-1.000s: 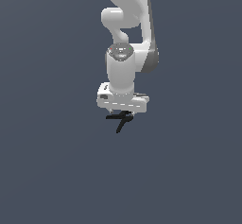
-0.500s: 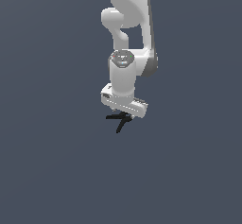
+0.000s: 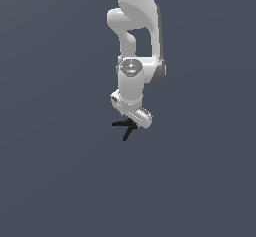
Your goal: Pick up the object and move it to a goal position.
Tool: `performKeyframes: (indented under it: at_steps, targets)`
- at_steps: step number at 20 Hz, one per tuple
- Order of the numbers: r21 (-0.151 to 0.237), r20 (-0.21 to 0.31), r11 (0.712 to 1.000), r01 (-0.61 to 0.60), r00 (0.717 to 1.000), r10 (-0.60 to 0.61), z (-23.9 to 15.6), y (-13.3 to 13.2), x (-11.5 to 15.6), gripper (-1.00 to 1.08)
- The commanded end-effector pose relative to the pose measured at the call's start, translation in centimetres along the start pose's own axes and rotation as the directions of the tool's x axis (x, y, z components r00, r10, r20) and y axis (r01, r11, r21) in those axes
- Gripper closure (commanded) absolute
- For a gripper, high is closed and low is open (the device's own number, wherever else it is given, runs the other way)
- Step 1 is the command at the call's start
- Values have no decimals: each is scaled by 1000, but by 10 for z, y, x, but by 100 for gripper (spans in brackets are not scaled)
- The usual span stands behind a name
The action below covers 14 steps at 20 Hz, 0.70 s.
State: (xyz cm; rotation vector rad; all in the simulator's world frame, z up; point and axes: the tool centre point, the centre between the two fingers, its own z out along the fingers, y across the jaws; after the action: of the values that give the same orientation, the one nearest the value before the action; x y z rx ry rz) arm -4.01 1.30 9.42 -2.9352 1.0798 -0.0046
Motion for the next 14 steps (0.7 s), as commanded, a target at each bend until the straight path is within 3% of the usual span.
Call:
performKeyframes:
  at_steps: [1,14]
  targets:
    - [-3,0,998,-67,998,67,6,3,-4,-92]
    - [-13,-5,966,-257,967,256,24,13,-14,-92]
